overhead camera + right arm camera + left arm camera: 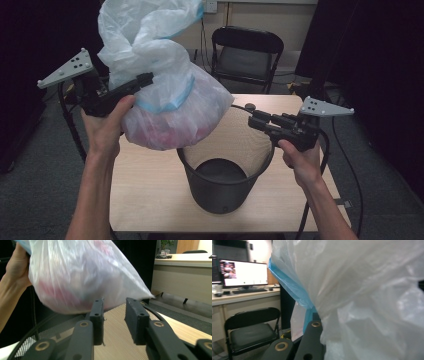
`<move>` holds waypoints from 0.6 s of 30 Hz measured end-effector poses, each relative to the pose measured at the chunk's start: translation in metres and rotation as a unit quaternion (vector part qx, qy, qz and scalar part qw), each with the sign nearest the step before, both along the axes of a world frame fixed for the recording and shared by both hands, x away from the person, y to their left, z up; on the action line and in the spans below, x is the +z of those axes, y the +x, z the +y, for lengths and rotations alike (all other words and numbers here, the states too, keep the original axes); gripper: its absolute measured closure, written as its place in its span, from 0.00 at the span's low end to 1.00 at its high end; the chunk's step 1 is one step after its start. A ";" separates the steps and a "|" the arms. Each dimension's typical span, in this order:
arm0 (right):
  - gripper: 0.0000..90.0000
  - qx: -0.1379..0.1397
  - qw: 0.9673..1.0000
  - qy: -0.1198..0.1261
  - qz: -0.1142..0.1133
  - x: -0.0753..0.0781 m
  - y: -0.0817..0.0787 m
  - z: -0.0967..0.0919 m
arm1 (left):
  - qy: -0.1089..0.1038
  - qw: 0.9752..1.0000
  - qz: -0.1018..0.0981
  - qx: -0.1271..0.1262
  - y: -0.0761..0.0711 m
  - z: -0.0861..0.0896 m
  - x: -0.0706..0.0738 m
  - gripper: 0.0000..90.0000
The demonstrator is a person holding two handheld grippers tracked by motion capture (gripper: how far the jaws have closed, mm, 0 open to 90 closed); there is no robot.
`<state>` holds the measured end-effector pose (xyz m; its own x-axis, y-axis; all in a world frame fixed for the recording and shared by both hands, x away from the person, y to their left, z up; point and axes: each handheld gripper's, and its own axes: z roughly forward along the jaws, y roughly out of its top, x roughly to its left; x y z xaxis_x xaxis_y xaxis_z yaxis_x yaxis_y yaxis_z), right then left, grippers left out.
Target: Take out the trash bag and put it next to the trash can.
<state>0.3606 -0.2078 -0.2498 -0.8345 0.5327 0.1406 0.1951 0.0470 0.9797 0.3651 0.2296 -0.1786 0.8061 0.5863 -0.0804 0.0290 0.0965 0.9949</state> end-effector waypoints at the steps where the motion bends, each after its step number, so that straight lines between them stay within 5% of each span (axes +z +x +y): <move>1: 0.78 -0.001 1.000 0.001 0.001 -0.001 0.000 -0.002 | -0.002 1.000 0.000 0.004 0.001 0.003 -0.001 1.00; 18: 0.77 -0.020 1.000 0.010 0.010 -0.022 -0.004 -0.026 | -0.020 0.998 0.019 0.050 0.018 0.034 -0.005 1.00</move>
<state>0.3562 -0.2336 -0.2718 -0.8095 0.5625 0.1684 0.2158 0.0184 0.9763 0.3827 0.2638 -0.1835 0.7400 0.6590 -0.1346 0.0539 0.1414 0.9885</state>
